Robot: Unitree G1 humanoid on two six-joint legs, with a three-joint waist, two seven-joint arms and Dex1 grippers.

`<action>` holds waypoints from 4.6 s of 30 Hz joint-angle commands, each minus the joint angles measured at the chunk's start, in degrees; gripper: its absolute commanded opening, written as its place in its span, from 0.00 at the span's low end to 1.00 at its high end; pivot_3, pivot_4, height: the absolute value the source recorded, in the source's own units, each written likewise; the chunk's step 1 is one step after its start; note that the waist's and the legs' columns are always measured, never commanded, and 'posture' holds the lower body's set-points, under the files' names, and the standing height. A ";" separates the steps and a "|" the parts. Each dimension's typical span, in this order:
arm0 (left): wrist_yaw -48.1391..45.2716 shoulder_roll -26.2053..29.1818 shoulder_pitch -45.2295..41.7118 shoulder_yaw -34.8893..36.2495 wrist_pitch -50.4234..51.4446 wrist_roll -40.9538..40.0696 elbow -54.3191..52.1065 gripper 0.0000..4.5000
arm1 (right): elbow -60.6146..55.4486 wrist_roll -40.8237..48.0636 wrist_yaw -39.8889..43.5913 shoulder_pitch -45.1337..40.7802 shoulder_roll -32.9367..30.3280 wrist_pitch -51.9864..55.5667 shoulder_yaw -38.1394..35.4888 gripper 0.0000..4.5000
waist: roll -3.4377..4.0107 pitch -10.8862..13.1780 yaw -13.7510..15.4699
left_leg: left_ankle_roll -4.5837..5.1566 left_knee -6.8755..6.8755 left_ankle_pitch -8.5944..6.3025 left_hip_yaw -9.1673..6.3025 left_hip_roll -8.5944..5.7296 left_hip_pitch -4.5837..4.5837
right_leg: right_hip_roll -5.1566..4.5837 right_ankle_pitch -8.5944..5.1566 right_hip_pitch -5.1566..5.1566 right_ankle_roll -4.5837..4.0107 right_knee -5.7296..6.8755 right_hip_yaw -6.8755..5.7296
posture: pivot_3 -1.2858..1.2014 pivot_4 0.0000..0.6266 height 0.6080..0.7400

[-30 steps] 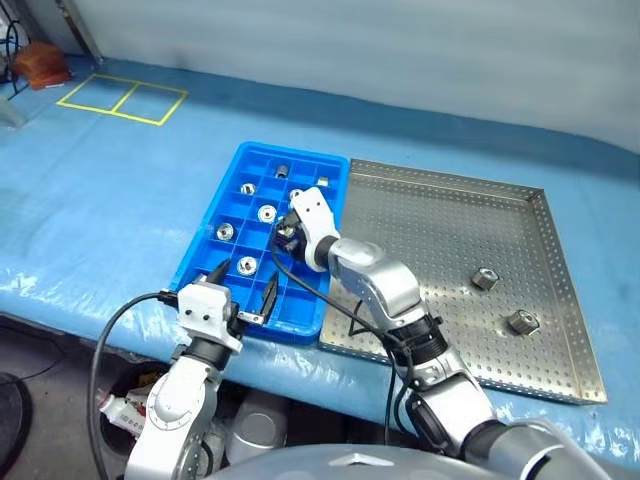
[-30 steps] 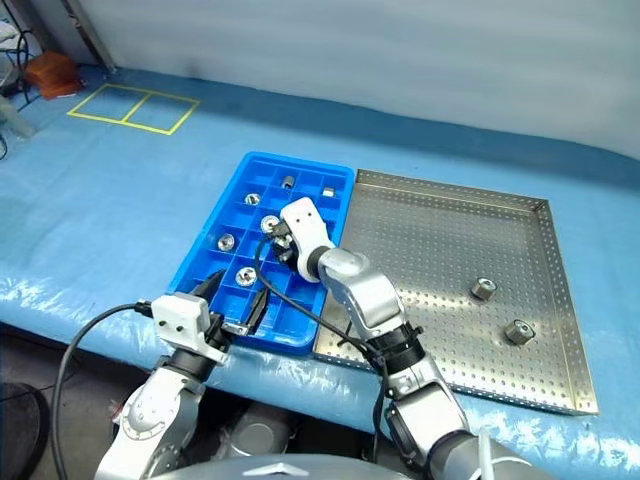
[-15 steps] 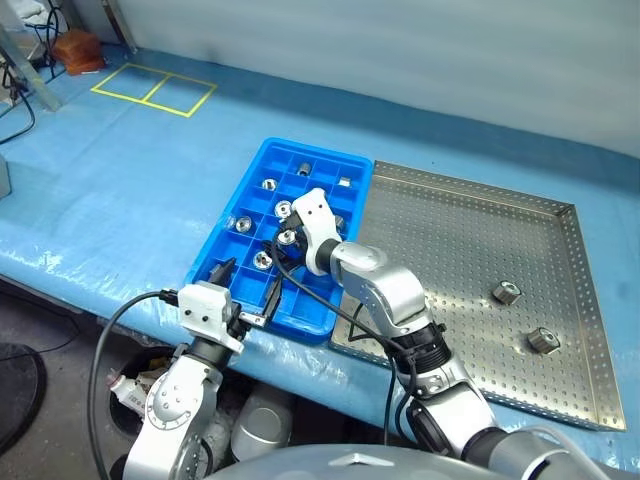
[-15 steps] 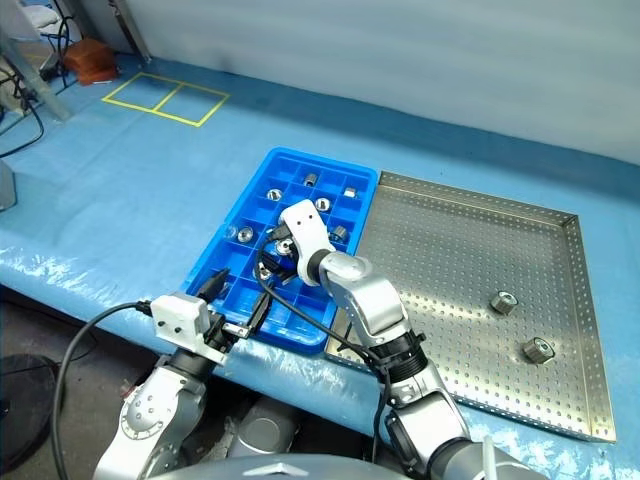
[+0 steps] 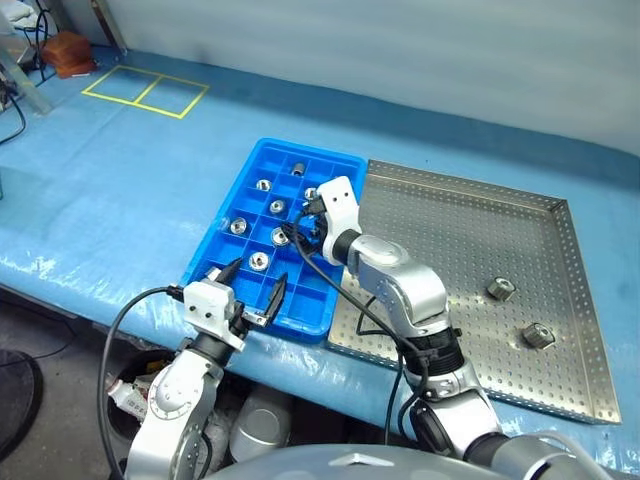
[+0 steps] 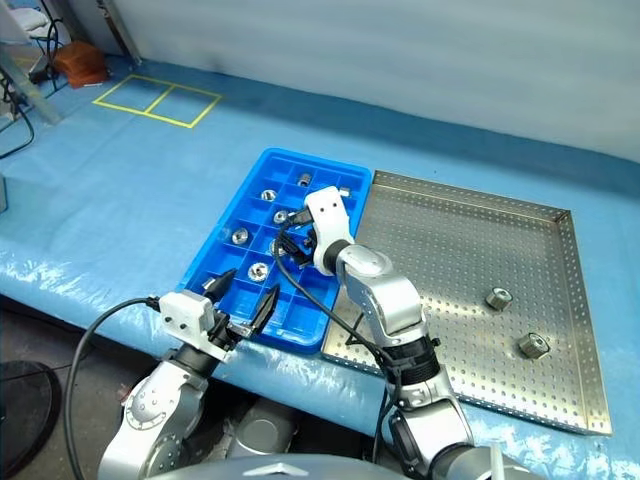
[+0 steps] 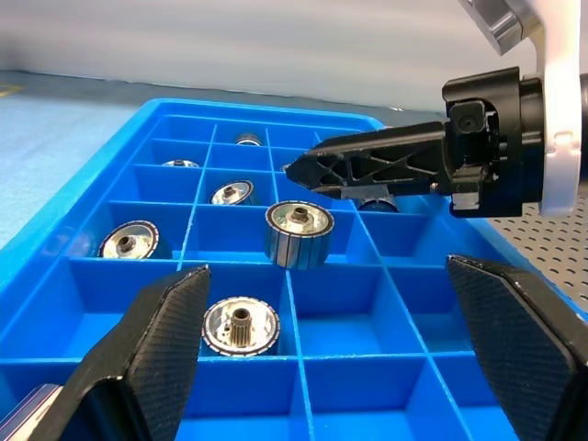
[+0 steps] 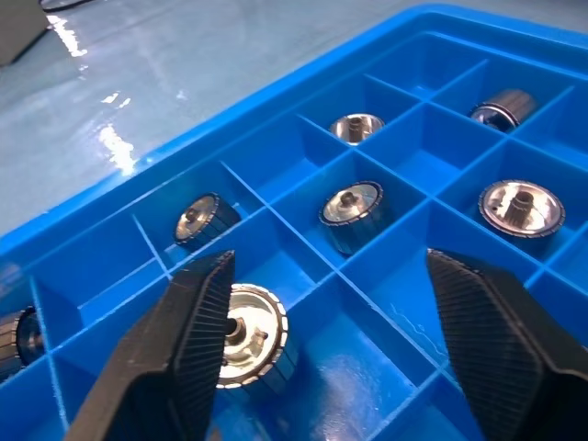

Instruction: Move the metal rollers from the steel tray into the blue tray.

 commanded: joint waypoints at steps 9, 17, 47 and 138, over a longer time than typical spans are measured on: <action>-0.18 -0.11 0.68 0.79 -2.77 0.02 0.35 1.00 | -1.77 2.79 2.57 -0.44 1.95 0.02 5.70 0.01 | 0.00 -0.01 -1.12 | 0.00 0.11 0.00 -0.08 0.00 0.01 | 0.00 0.00 0.10 -0.01 0.03 -0.06 | 0.70 0.24 1.00; 0.05 -0.20 1.83 0.99 -3.73 0.40 0.41 1.00 | 0.76 2.76 2.68 -1.51 3.97 -0.49 8.17 0.01 | 0.00 -0.01 -0.95 | -0.02 0.19 0.01 -0.31 0.00 0.02 | -0.01 -0.03 0.24 -0.05 0.04 -0.28 | 0.71 0.24 1.00; -3.80 1.77 1.42 0.83 -5.54 0.25 2.57 1.00 | -8.00 1.67 -2.62 0.72 0.97 0.55 1.59 0.01 | 0.06 -0.02 -1.03 | -0.09 0.29 0.05 -0.74 -0.02 0.04 | -0.01 -0.10 0.51 -0.16 0.01 -0.65 | 0.69 0.24 1.00; -2.08 3.75 -21.92 -11.32 21.23 -3.23 -7.20 1.00 | -9.17 -3.59 -20.09 7.25 -2.95 1.83 -15.64 0.38 | 0.82 -0.29 -15.22 | -0.01 0.36 0.28 -1.15 -0.17 0.44 | -0.04 -0.07 0.88 -0.20 0.26 -0.38 | 0.63 0.24 1.00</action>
